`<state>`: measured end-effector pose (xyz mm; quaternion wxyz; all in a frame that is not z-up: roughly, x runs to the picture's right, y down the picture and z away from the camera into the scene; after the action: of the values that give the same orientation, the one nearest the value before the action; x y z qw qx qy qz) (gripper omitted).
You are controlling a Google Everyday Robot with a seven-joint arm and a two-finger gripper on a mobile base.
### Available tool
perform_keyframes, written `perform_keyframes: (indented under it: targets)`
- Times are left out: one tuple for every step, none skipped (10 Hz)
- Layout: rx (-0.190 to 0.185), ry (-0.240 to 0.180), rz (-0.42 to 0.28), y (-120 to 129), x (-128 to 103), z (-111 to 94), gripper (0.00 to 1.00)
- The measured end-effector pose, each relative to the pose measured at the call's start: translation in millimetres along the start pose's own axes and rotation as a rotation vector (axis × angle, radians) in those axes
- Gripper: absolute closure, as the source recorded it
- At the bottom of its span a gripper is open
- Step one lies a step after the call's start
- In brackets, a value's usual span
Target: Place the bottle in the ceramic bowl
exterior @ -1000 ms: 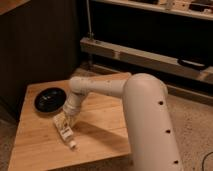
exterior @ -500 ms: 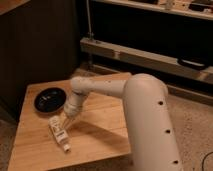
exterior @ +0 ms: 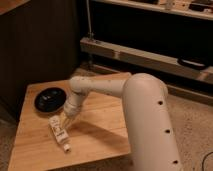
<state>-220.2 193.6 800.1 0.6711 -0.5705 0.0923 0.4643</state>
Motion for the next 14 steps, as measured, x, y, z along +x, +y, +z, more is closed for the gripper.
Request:
perform_keyframes:
  targets:
    - [0.001, 0.0, 0.0, -0.3, -0.1, 0.0, 0.78]
    - [0.0, 0.0, 0.001, -0.5, 0.0, -0.1, 0.64]
    - [0.001, 0.0, 0.001, -0.5, 0.0, 0.0, 0.56]
    - [0.001, 0.0, 0.002, -1.2, 0.0, -0.3, 0.46]
    - [0.001, 0.0, 0.002, -1.3, 0.1, -0.1, 0.34]
    - [0.002, 0.0, 0.002, -1.8, 0.3, 0.0, 0.25]
    - [0.002, 0.001, 0.003, -2.5, 0.5, 0.4, 0.21]
    - [0.005, 0.001, 0.005, -4.5, 0.7, 0.3, 0.2]
    - [0.026, -0.005, 0.011, -8.1, 2.2, -0.8, 0.2]
    - [0.06, -0.027, 0.031, -8.4, 4.9, -7.1, 0.2]
    - [0.137, -0.058, 0.069, -13.3, 13.9, -21.3, 0.2]
    - [0.207, -0.087, 0.101, -16.9, 24.5, -36.2, 0.2]
    - [0.232, -0.097, 0.111, -17.6, 30.6, -41.1, 0.2]
    - [0.242, -0.107, 0.113, -15.0, 35.2, -43.8, 0.2]
